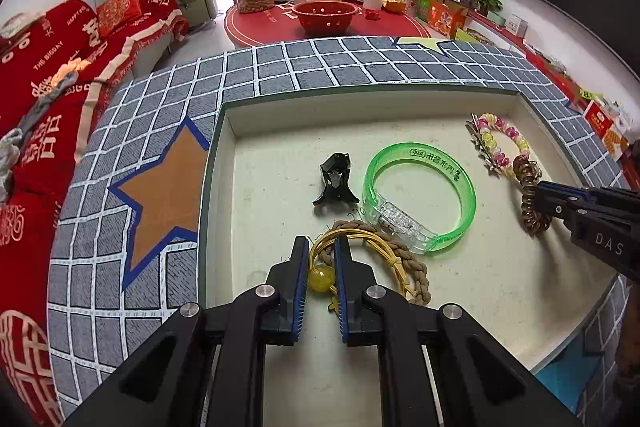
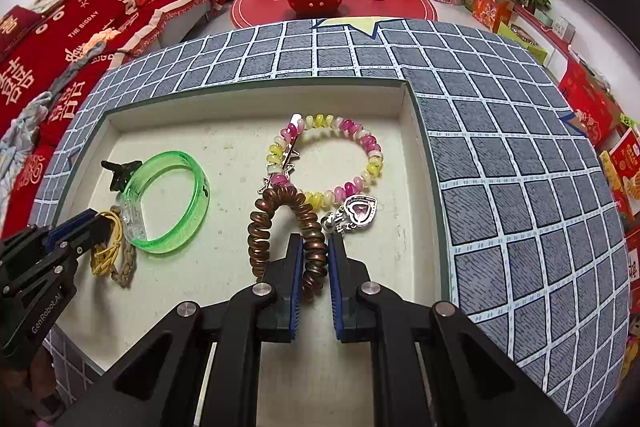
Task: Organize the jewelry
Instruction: 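Open both tools to drop the hair tie and coiled bracelet into the tray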
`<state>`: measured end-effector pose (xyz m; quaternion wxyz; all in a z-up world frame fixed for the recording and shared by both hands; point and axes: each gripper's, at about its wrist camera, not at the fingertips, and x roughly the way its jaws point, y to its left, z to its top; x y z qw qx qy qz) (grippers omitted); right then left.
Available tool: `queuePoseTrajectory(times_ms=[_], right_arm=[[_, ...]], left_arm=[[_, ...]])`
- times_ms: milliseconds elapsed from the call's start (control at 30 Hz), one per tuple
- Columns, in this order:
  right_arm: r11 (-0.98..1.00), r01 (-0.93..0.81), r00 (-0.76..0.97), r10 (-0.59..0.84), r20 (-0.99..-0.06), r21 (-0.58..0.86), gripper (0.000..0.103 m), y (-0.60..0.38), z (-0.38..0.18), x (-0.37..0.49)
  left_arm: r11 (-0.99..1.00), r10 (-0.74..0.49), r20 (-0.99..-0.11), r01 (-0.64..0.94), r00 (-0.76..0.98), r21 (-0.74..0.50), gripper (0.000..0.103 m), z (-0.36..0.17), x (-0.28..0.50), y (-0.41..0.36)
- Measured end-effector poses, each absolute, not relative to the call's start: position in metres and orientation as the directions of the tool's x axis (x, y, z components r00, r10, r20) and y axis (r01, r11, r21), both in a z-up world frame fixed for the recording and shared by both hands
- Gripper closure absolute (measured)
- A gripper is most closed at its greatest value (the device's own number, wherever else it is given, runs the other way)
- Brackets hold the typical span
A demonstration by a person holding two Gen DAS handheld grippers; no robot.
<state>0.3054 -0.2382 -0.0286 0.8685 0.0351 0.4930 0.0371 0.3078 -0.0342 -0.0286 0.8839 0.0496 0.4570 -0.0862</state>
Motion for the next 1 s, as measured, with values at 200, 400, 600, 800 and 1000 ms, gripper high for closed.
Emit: queuePoseTrajectory(times_ms=[200, 400, 600, 800, 1000], right_arm=[[0.994, -0.024, 0.509, 0.103, -0.855, 0.105, 0.089, -0.237, -0.028, 0.303], [0.993, -0.024, 0.501, 0.115, -0.858, 0.119, 0.069, -0.24, -0.028, 0.305], [0.986, -0.014, 0.513, 0.148, -0.846, 0.164, 0.046, -0.245, -0.022, 0.299], [0.97, -0.005, 0.542, 0.207, -0.814, 0.244, 0.036, -0.252, -0.009, 0.292], [0.96, 0.0, 0.572, 0.229, -0.788, 0.279, 0.027, -0.255, 0.005, 0.286]], left_arm=[[0.981, -0.091, -0.818, 0.19, 0.568, 0.023, 0.077, -0.027, 0.307, -0.035], [0.982, -0.085, -0.819, 0.186, 0.567, 0.027, 0.077, -0.027, 0.306, -0.033], [0.986, -0.071, -0.807, 0.165, 0.586, 0.034, 0.077, -0.021, 0.302, -0.031], [0.988, -0.064, -0.775, 0.147, 0.629, 0.038, 0.077, -0.005, 0.295, -0.027], [0.989, -0.061, -0.758, 0.142, 0.649, 0.042, 0.077, 0.004, 0.291, -0.026]])
